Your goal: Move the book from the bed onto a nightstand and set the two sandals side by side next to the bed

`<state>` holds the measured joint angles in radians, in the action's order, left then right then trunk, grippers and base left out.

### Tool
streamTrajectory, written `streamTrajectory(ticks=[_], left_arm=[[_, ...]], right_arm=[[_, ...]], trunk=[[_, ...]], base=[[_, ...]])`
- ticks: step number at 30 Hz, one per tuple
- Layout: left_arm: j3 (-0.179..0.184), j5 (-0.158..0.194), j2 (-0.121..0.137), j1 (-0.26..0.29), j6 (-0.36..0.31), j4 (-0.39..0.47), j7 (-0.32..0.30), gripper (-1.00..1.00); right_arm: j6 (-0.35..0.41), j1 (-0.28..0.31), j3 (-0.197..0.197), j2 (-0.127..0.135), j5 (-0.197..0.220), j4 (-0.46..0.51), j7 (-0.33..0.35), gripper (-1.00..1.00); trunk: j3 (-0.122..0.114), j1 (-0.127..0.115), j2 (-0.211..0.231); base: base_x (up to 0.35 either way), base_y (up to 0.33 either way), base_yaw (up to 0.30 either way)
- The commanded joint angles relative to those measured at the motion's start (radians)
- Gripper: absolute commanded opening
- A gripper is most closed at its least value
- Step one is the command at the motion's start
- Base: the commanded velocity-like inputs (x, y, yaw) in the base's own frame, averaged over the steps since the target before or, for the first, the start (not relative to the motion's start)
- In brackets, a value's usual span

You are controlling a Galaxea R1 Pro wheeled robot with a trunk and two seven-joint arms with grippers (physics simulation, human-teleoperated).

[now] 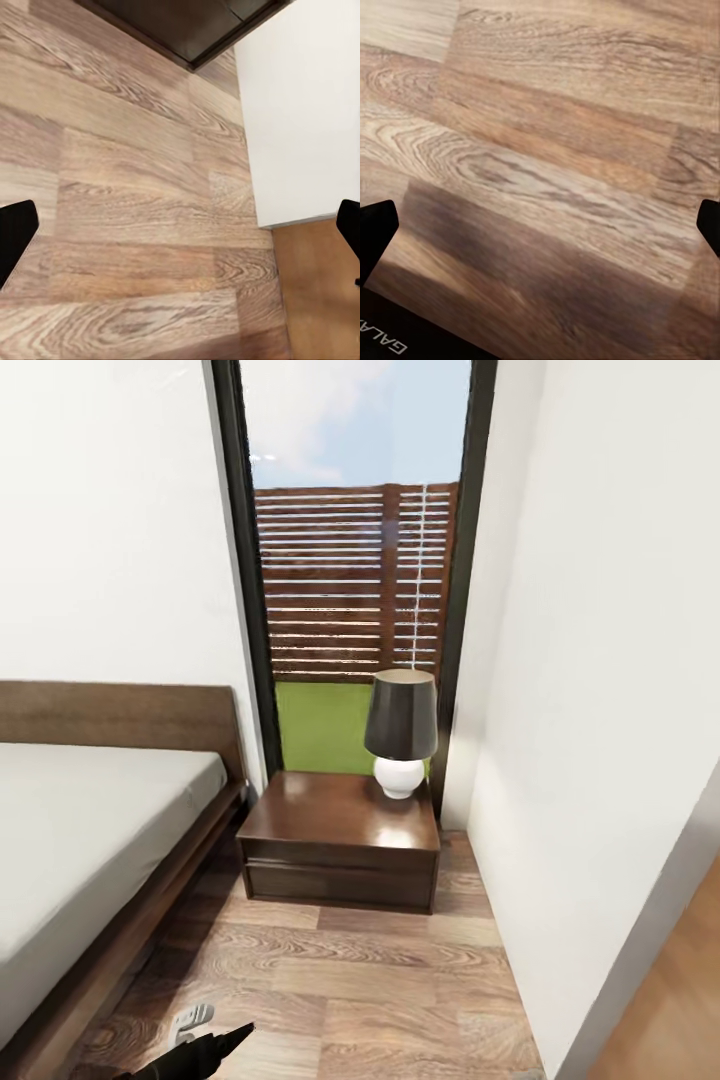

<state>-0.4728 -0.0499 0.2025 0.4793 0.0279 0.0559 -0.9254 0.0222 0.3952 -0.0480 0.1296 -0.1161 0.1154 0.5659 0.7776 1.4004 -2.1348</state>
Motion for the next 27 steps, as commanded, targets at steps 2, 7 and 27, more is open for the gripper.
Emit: streamTrajectory(ticks=[2,7,27], left_arm=[[-0.004,-0.005,0.000,0.001,0.003,-0.001,-0.002,1.00],[-0.004,-0.005,0.000,0.001,0.003,-0.001,-0.002,1.00],[-0.004,-0.005,0.000,0.001,0.003,-0.001,-0.001,1.00]], right_arm=[[0.002,0.000,-0.006,0.001,-0.010,0.002,0.004,1.00],[0.002,0.000,-0.006,0.000,-0.010,0.002,0.004,1.00],[0.002,0.000,-0.006,0.000,-0.010,0.002,0.004,1.00]], trunk=[[0.001,0.000,0.000],[0.001,0.000,0.000],[0.001,0.000,0.000]], base=[[0.008,-0.002,0.279],[0.001,0.000,0.290],[0.135,-0.035,0.292]])
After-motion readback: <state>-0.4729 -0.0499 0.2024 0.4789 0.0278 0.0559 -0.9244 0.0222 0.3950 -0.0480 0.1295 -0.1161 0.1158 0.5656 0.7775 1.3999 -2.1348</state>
